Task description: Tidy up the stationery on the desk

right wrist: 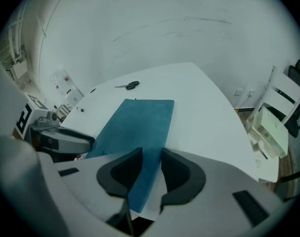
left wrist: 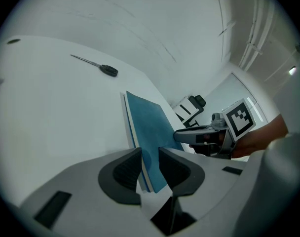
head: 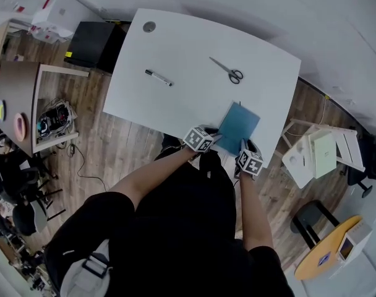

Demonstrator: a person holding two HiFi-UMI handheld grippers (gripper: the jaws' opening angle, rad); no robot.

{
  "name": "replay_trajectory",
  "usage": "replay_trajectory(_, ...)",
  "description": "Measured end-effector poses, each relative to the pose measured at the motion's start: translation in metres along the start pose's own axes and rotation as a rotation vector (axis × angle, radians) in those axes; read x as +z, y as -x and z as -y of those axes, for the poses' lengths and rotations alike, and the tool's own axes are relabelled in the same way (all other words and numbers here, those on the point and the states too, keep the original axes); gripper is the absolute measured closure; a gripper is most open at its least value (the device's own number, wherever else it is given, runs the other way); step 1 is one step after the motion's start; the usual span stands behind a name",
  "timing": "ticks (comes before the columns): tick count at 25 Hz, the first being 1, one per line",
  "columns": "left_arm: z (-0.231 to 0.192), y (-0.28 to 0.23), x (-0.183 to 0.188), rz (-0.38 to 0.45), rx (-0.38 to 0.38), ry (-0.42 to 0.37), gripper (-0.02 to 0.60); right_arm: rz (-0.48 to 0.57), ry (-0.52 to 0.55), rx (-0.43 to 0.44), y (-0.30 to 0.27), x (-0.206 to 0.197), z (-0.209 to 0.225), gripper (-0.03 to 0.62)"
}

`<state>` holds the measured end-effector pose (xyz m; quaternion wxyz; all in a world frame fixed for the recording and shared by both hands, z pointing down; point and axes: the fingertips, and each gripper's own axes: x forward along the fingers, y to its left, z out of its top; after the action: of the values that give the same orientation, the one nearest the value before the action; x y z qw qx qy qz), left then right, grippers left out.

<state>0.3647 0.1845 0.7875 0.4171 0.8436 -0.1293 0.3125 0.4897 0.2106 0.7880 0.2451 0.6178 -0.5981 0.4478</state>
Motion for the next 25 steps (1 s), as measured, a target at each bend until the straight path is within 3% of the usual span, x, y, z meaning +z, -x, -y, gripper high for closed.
replay_trajectory(13, -0.095, 0.110, -0.028, 0.095, 0.145, 0.120, 0.468, -0.070, 0.144, 0.123, -0.039, -0.001, -0.144, 0.474)
replay_trajectory(25, -0.166, 0.211, -0.057, 0.177, 0.199, 0.187, 0.468, -0.093, 0.236, 0.163, -0.066, -0.009, -0.268, 0.474)
